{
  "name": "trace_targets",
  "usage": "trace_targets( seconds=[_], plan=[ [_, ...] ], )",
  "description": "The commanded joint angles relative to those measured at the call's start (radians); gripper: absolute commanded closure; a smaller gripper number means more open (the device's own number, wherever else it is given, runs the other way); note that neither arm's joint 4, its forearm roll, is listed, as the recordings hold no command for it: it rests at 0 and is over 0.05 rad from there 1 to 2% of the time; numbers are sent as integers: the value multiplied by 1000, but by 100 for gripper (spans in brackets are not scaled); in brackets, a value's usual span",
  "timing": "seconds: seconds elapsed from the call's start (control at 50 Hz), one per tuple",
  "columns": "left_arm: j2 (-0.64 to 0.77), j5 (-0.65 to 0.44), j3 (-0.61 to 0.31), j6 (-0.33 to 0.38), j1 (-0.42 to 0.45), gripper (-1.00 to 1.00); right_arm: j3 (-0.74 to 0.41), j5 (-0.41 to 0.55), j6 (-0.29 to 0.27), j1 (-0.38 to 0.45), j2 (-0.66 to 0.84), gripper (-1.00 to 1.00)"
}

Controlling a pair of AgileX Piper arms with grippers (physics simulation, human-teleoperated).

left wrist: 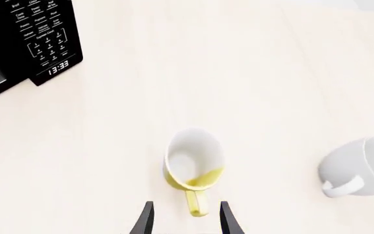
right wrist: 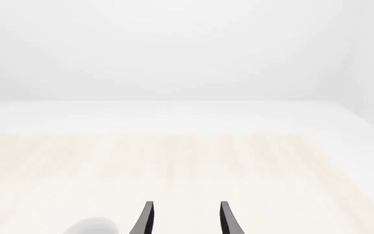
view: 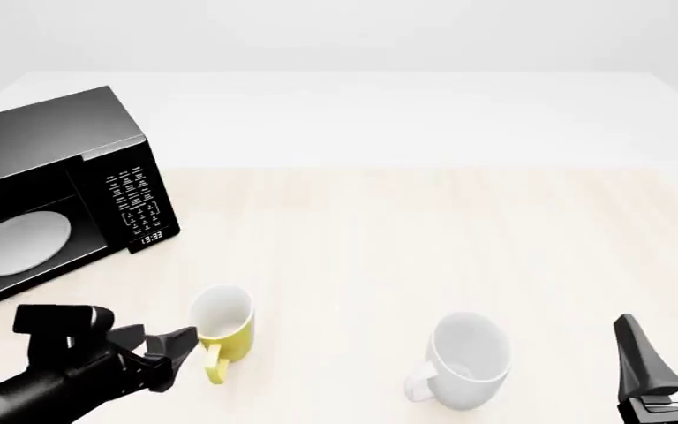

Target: Put the yellow and white mug in the microwave and close it.

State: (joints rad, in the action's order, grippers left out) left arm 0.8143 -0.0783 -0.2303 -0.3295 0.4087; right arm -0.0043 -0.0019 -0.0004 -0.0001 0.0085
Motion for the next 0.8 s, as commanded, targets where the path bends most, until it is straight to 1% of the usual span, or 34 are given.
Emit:
trace_targets(
  seconds=[0.02, 0.28, 0.52, 0.58, 0.6, 0.62, 0.64, 0.66, 0.8],
  plan=[
    [107, 85, 29, -47, 8, -100, 0, 0, 0, 0, 0, -100],
    [208, 176, 48, -85, 29, -100, 0, 0, 0, 0, 0, -100],
    [285, 247, 57, -97, 38, -100, 0, 0, 0, 0, 0, -100],
    [327, 282, 66, -115, 44, -100, 0, 0, 0, 0, 0, -100],
    [348, 294, 69, -131, 49, -100, 0, 0, 0, 0, 0, -100],
    [372, 311, 74, -155, 54, -100, 0, 0, 0, 0, 0, -100],
    [415, 340, 80, -196, 63, -100, 0, 0, 0, 0, 0, -100],
    [408, 337, 76, -169, 54, -100, 0, 0, 0, 0, 0, -100],
    [453, 378, 82, -186, 67, -100, 0, 0, 0, 0, 0, -100]
  ],
)
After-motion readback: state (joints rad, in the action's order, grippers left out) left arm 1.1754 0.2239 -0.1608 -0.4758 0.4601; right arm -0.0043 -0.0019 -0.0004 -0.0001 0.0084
